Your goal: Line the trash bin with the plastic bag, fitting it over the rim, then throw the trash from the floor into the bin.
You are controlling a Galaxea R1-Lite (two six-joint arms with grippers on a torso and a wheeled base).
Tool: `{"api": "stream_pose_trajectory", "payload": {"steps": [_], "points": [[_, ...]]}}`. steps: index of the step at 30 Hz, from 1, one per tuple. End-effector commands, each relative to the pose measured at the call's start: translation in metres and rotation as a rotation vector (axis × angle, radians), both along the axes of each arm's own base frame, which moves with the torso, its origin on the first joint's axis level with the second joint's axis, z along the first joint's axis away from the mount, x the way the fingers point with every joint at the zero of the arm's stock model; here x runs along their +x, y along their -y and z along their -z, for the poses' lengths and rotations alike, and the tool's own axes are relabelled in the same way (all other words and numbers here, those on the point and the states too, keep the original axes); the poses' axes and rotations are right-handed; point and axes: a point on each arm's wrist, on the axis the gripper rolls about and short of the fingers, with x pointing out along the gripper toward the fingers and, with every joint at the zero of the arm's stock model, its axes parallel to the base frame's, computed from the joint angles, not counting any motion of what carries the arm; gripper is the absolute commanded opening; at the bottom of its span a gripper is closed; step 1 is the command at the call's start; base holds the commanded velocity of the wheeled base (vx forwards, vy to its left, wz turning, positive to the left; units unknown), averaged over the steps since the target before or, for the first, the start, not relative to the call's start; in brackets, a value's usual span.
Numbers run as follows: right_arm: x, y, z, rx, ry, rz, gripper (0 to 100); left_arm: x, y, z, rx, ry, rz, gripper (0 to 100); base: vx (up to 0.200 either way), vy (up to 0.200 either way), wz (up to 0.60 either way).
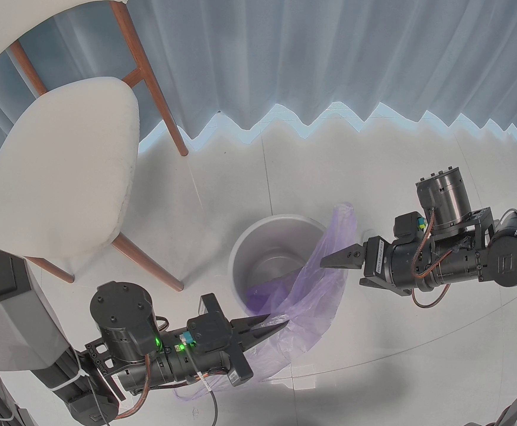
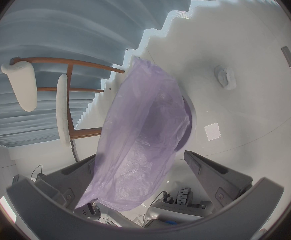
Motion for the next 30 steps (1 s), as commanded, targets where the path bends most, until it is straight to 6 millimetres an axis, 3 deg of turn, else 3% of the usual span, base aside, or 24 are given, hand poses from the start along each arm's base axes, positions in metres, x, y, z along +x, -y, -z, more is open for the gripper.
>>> {"api": "stream_pose_trajectory", "payload": {"steps": [1,8,15,21,30], "points": [[-0.005,0.004,-0.004,0.003,0.01,0.004,100,0.001,0.0,0.0,0.0,0.002,-0.011,0,0.0,0.0,0.0],[-0.012,0.013,0.006,-0.016,-0.026,0.026,100,0.001,0.0,-0.002,-0.005,0.006,-0.017,0,0.0,0.0,0.0],[-0.005,0.019,0.009,-0.021,-0.035,0.052,100,0.002,0.0,-0.006,-0.017,0.019,-0.017,0,0.0,0.0,0.0],[0.004,0.02,0.005,-0.03,-0.008,0.083,100,0.007,-0.005,-0.012,-0.034,0.037,-0.043,0,0.0,0.0,0.0],[0.006,0.045,-0.01,-0.014,0.04,0.166,100,0.009,-0.006,-0.011,-0.033,0.036,-0.052,0,0.0,0.0,0.0]]}}
